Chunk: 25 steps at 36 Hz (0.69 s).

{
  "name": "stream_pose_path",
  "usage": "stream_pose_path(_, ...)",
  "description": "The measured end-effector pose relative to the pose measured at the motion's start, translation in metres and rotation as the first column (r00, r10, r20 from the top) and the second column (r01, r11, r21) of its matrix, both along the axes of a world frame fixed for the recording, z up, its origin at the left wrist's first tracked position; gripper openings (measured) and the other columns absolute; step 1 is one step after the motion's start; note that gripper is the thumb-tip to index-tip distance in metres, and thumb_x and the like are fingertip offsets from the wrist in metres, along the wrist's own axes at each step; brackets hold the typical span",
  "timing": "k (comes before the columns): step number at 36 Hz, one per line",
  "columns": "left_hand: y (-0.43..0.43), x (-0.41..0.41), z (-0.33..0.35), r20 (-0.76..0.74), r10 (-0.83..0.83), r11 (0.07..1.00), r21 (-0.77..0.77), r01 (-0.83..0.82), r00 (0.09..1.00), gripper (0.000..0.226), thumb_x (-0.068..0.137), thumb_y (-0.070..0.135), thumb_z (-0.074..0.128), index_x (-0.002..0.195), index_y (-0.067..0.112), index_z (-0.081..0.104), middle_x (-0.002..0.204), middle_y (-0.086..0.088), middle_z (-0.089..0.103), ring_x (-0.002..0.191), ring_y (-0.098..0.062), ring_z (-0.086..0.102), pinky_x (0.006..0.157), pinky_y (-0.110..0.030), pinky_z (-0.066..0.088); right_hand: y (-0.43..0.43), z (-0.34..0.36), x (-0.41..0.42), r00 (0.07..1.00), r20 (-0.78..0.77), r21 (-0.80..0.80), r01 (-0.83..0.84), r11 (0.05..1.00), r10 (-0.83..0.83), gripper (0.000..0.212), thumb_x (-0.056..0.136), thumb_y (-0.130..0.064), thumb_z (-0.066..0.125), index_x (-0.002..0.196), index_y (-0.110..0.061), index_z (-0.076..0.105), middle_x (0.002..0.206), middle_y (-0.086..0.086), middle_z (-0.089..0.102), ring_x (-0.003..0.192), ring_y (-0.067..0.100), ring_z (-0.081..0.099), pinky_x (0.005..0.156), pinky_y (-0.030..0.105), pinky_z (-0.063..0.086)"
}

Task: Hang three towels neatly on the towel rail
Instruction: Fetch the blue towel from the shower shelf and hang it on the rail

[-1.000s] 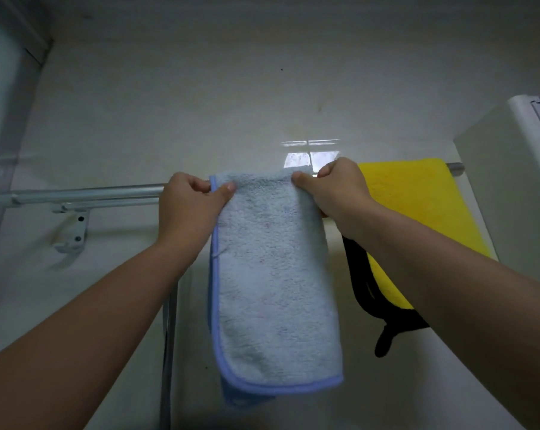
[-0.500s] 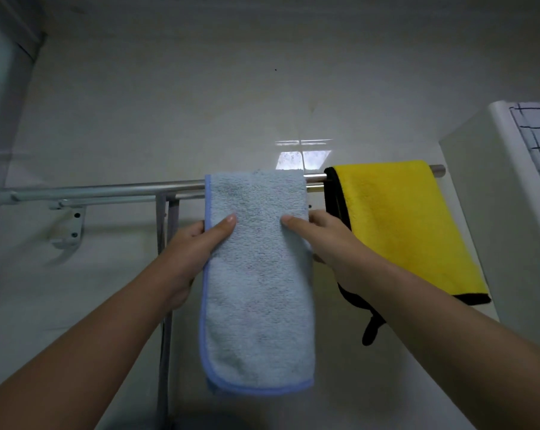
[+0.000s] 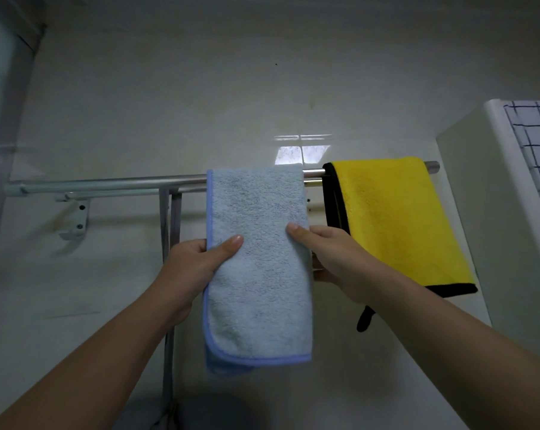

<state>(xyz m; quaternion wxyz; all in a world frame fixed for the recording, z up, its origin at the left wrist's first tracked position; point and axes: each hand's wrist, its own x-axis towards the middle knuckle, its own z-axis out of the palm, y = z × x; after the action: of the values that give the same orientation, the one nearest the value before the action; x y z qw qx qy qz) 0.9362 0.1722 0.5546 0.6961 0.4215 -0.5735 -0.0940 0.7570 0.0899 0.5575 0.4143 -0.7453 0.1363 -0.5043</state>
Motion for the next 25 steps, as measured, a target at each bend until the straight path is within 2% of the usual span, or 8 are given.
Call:
stream_pose_path(4,0.001,-0.001,-0.004,-0.006,-0.004,1.0,-0.001,0.004,1.0,0.031,0.054,0.038,0.073,0.071,0.012,0.072,0.07,0.0,0.075,0.064,-0.014,0.071,0.05,-0.017,0.053,0.002,-0.005,0.0,1.0,0.012,0.0,-0.008,1.0,0.008,0.021,0.086,-0.037,0.059,0.09,-0.018,0.068,0.089,-0.005,0.073,0.082,0.013,0.069,0.082,0.035,0.055)
stream_pose_path(8,0.003,-0.002,-0.009,-0.009,-0.012,1.0,-0.018,0.012,1.0,0.024,0.057,0.036,0.073,0.068,0.014,0.073,0.07,0.0,0.075,0.064,-0.014,0.071,0.049,-0.017,0.052,0.002,-0.006,0.0,0.999,0.027,0.006,0.018,1.0,-0.018,0.021,0.086,-0.037,0.058,0.088,-0.017,0.067,0.09,-0.004,0.072,0.085,0.015,0.068,0.083,0.037,0.054)
stream_pose_path(12,0.007,-0.003,-0.011,0.015,-0.015,1.0,0.012,0.015,1.0,0.018,0.067,0.028,0.073,0.075,0.013,0.072,0.072,0.002,0.075,0.066,-0.013,0.071,0.051,-0.016,0.052,0.003,-0.008,0.002,0.999,0.02,0.022,0.026,0.999,-0.027,0.019,0.087,-0.036,0.057,0.088,-0.018,0.065,0.091,-0.004,0.071,0.086,0.015,0.067,0.083,0.037,0.054)
stream_pose_path(20,0.012,0.001,-0.033,0.026,-0.078,0.975,0.209,0.071,0.997,0.045,0.052,0.032,0.076,0.09,0.01,0.07,0.082,-0.002,0.076,0.075,-0.016,0.072,0.055,-0.019,0.054,0.008,-0.025,0.002,0.988,-0.154,0.029,-0.015,0.999,0.019,0.027,0.083,-0.029,0.064,0.107,-0.018,0.058,0.102,-0.002,0.068,0.09,0.014,0.065,0.071,0.028,0.054)
stream_pose_path(25,0.011,0.005,-0.043,0.041,-0.081,0.963,0.261,0.068,0.996,0.047,0.052,0.036,0.076,0.091,0.009,0.071,0.082,-0.003,0.076,0.076,-0.017,0.072,0.056,-0.018,0.054,0.009,-0.032,0.004,0.98,-0.199,0.049,0.009,0.999,0.001,0.034,0.081,-0.027,0.066,0.111,-0.015,0.058,0.107,0.002,0.067,0.096,0.019,0.063,0.084,0.037,0.053)
